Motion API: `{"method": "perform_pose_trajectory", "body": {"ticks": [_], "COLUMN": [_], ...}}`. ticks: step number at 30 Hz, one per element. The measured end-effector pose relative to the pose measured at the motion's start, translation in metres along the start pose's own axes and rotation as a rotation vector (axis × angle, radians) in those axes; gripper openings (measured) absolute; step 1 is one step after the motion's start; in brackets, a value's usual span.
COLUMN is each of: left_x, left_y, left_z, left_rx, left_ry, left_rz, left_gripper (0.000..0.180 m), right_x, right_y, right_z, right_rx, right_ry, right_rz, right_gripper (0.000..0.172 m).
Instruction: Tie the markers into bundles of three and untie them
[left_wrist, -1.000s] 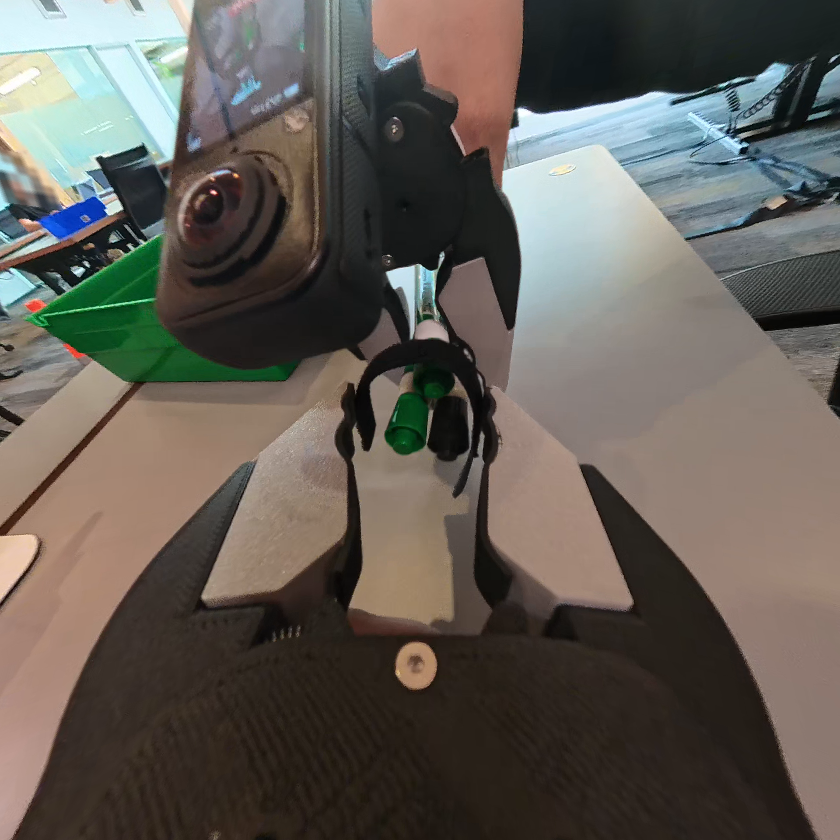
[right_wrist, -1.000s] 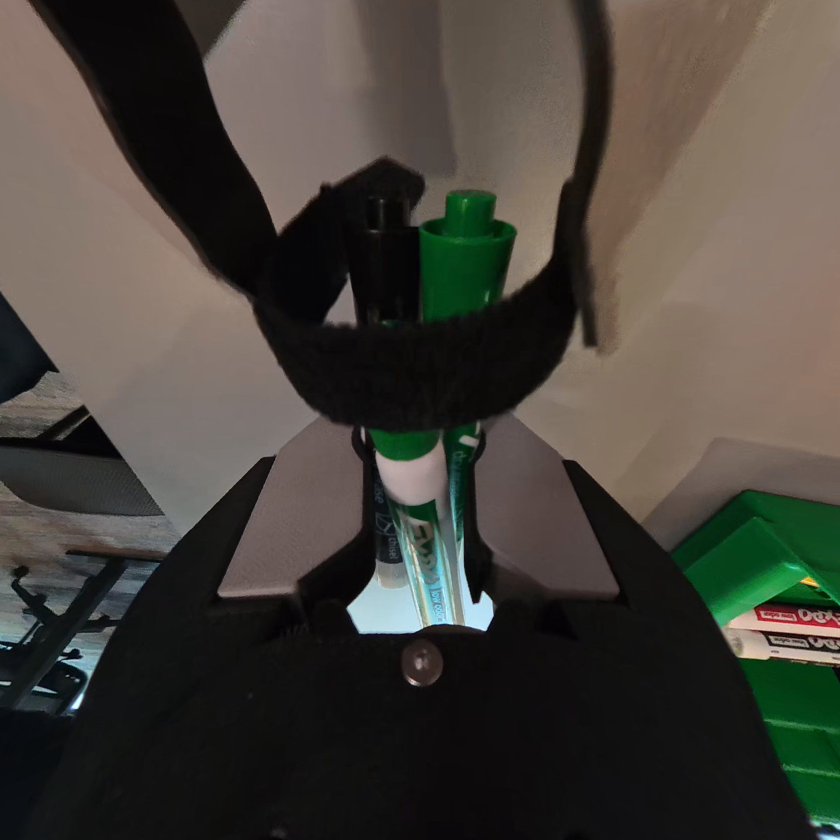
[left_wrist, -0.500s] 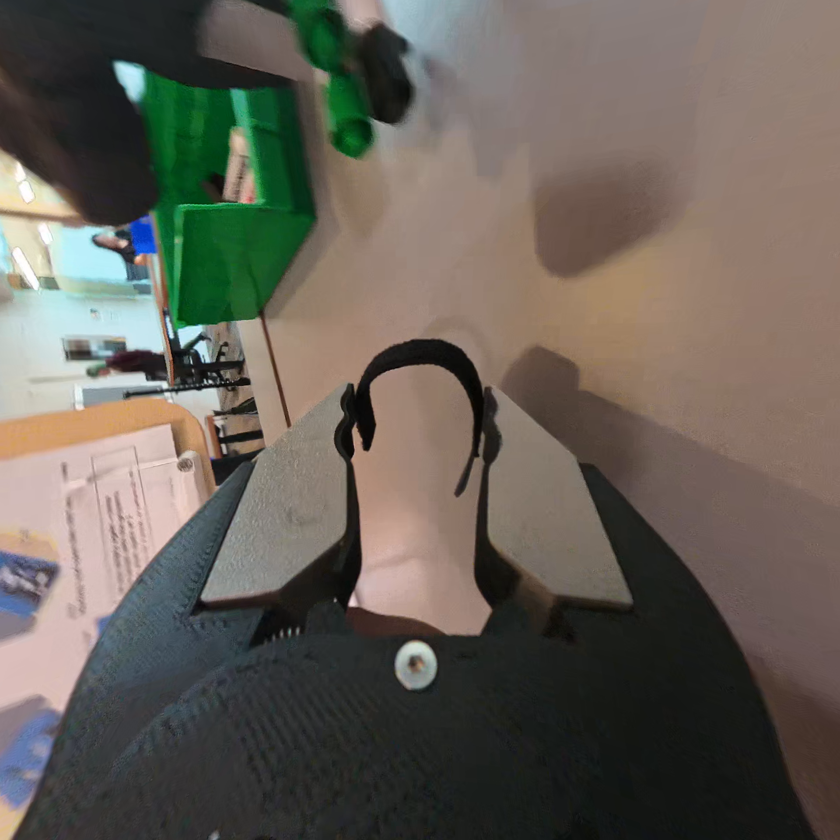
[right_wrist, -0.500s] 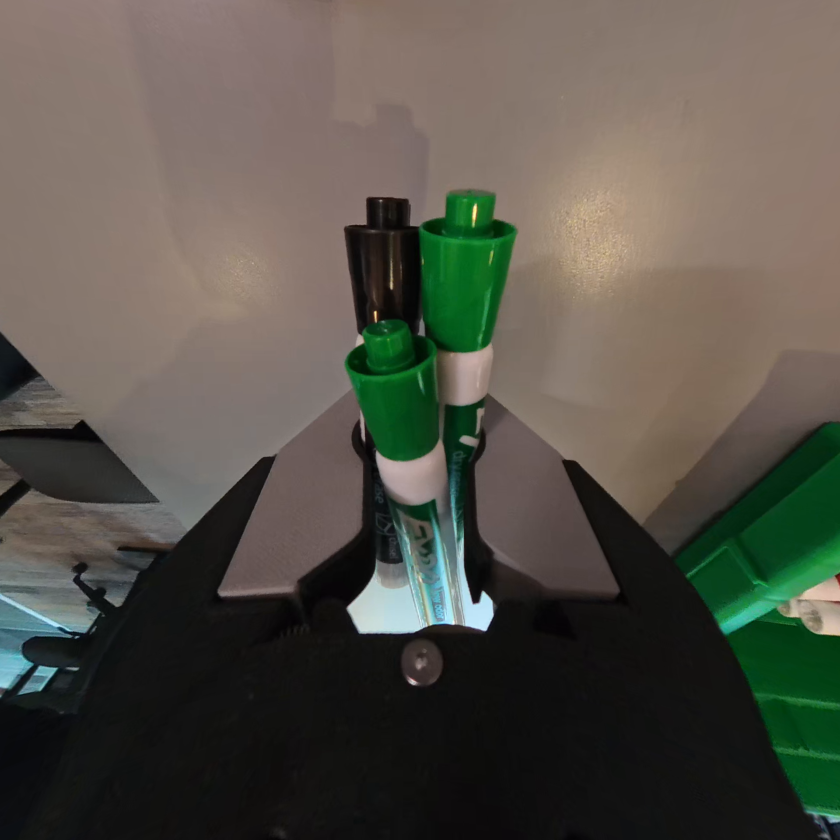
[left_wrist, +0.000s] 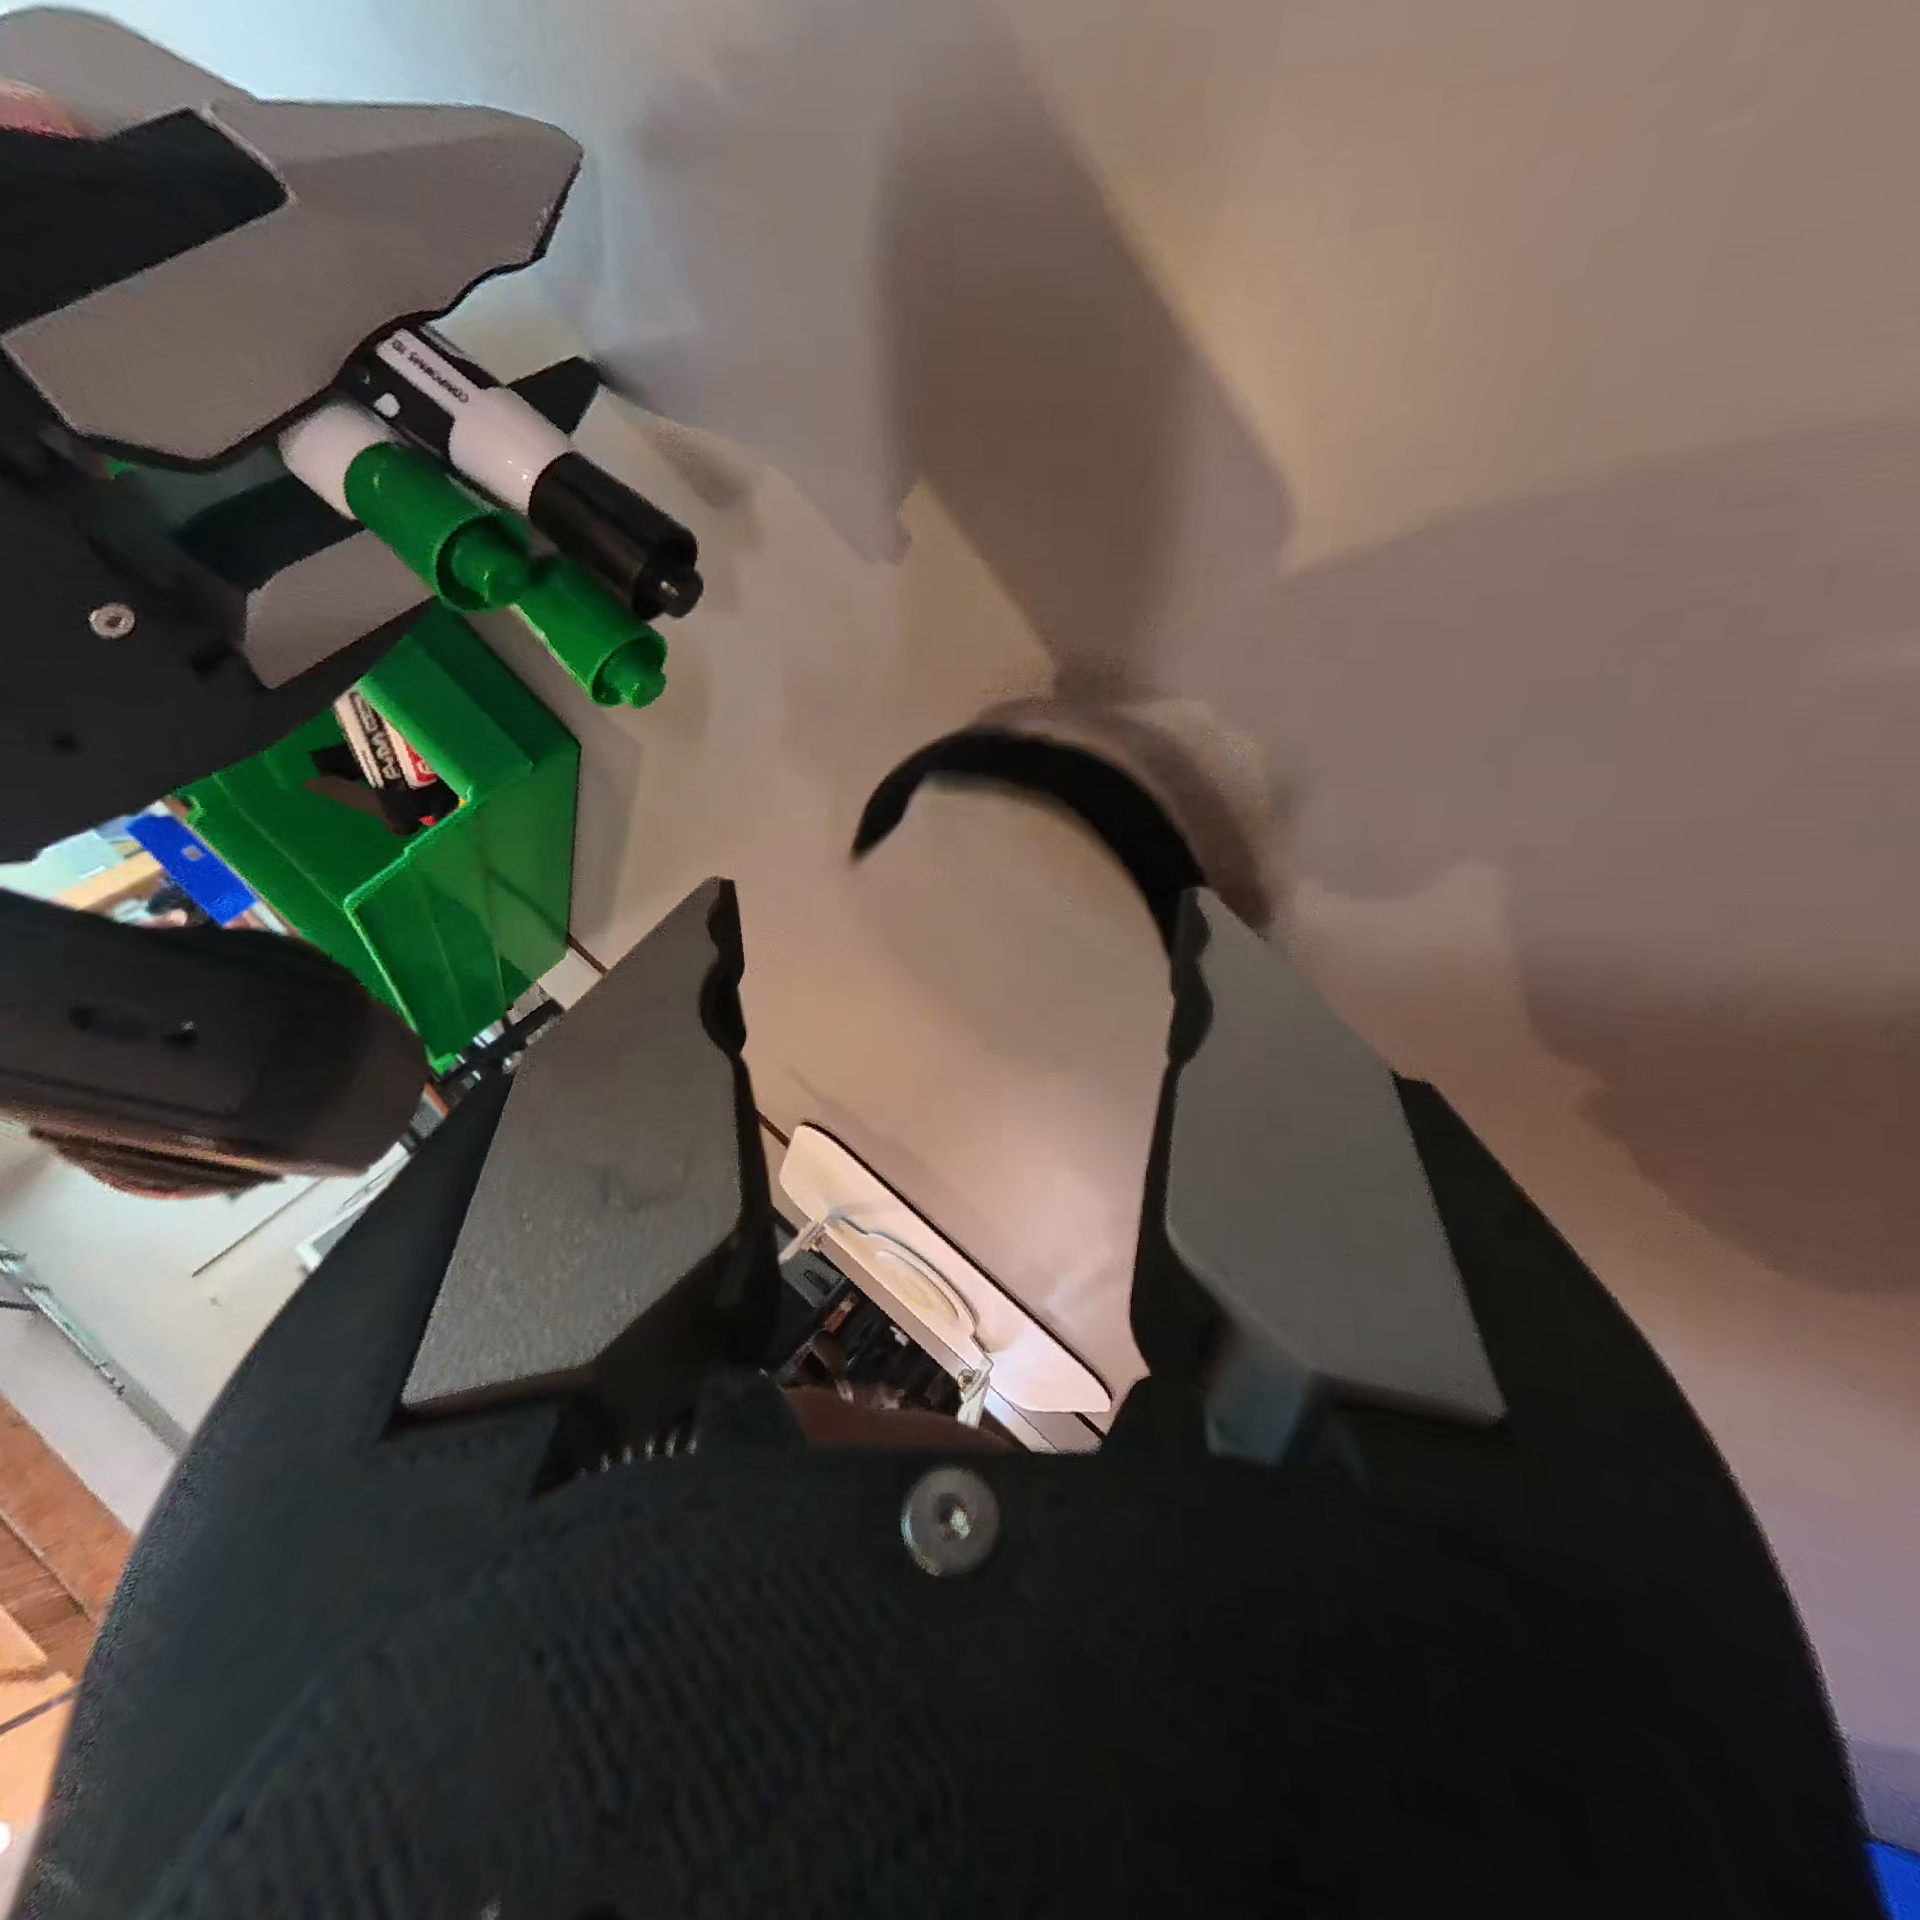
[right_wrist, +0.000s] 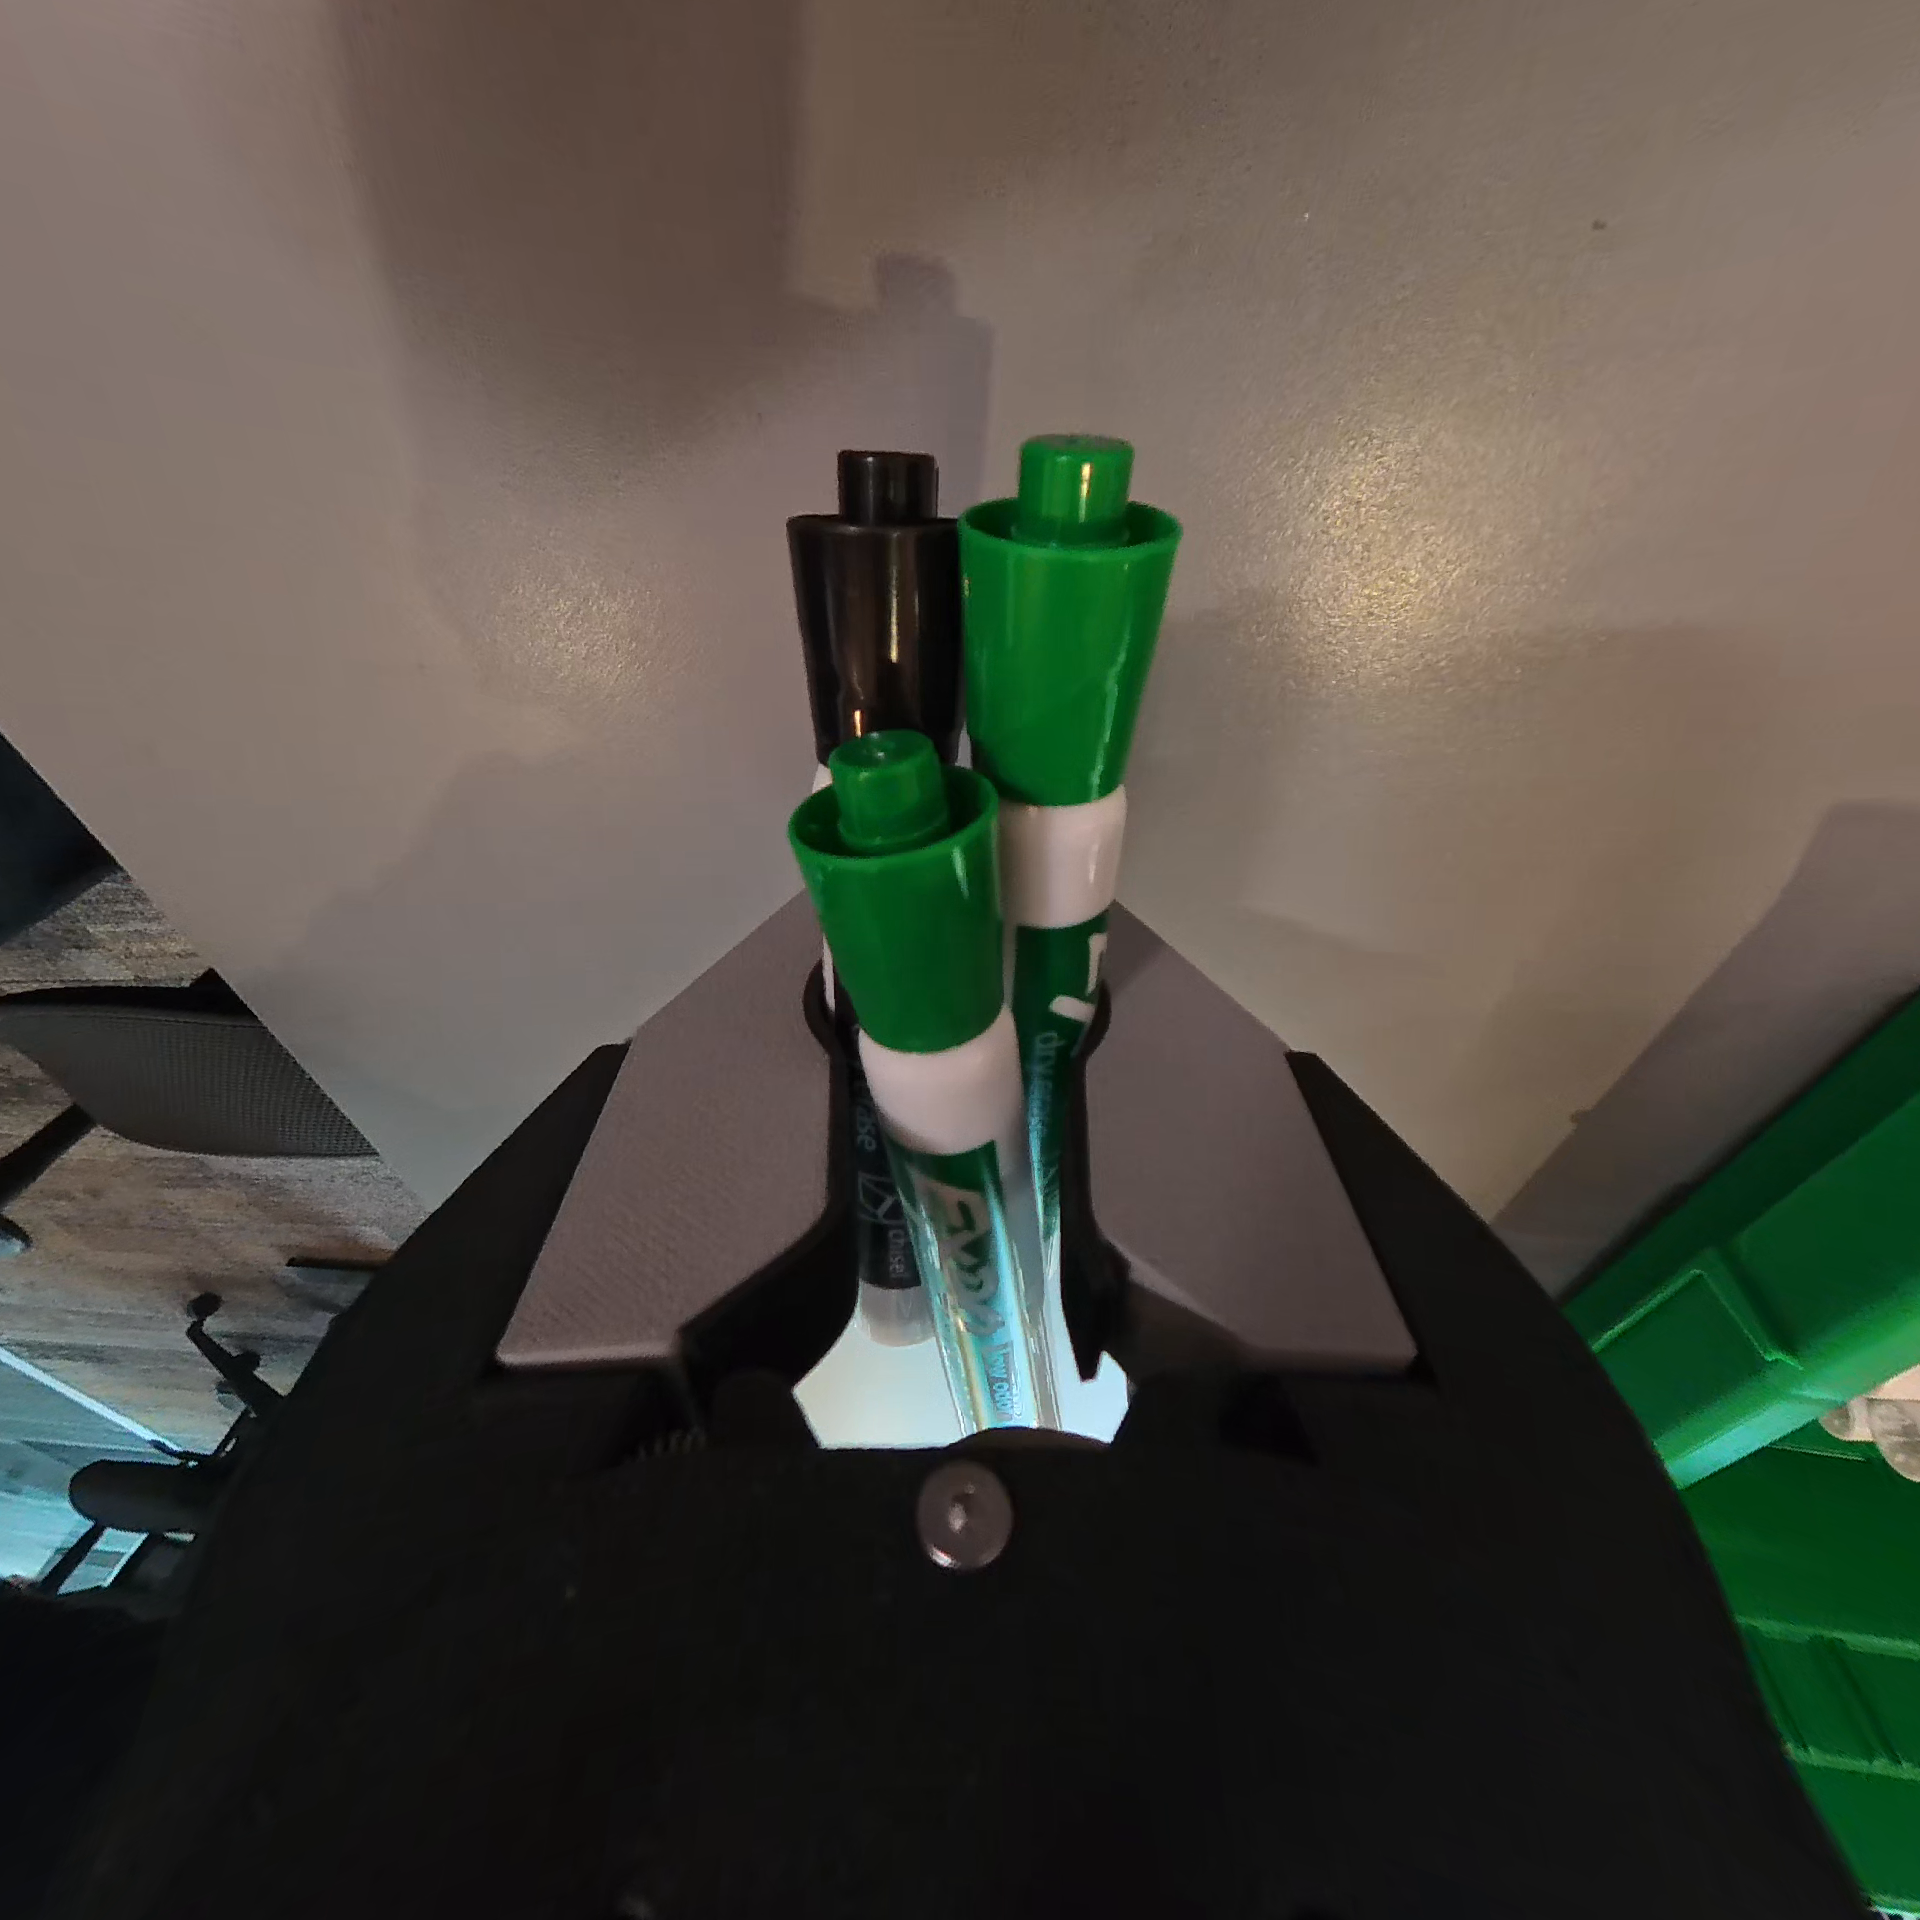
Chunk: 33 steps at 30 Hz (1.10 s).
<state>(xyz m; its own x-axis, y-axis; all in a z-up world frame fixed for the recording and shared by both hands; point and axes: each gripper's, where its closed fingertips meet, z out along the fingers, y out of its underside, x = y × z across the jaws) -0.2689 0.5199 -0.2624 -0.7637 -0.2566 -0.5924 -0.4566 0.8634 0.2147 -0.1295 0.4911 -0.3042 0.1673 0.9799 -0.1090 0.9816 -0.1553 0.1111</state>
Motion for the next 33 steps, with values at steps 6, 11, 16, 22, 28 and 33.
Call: {"method": "perform_pose_trajectory", "body": {"ticks": [6, 11, 16, 22, 28, 33], "left_x": [0.010, -0.008, 0.016, 0.022, 0.013, 0.023], "left_y": [-0.004, 0.005, -0.056, -0.012, -0.012, -0.018], "left_z": [0.001, -0.021, -0.038, -0.023, -0.005, 0.020], "left_rx": [-0.031, -0.046, 0.336, 0.307, 0.401, 0.235], "left_ry": [0.006, -0.075, 0.244, 0.011, 0.184, 0.302], "left_rz": [0.044, -0.444, -1.479, -1.858, -2.040, -1.549], "left_gripper": [0.084, 0.069, 0.057, 0.059, 0.058, 0.033], "right_x": [-0.001, -0.002, -0.001, -0.003, -0.007, -0.008], "right_y": [0.002, 0.006, 0.012, 0.016, 0.014, 0.010], "right_z": [0.000, 0.001, 0.001, 0.001, 0.001, 0.001], "right_rx": [0.016, 0.020, 0.011, -0.031, -0.041, -0.033], "right_ry": [-0.007, -0.011, -0.013, -0.017, -0.023, -0.025], "right_rz": [0.006, 0.011, 0.014, 0.012, 0.006, -0.001], "right_gripper": [0.037, 0.037, 0.037, 0.037, 0.037, 0.037]}}
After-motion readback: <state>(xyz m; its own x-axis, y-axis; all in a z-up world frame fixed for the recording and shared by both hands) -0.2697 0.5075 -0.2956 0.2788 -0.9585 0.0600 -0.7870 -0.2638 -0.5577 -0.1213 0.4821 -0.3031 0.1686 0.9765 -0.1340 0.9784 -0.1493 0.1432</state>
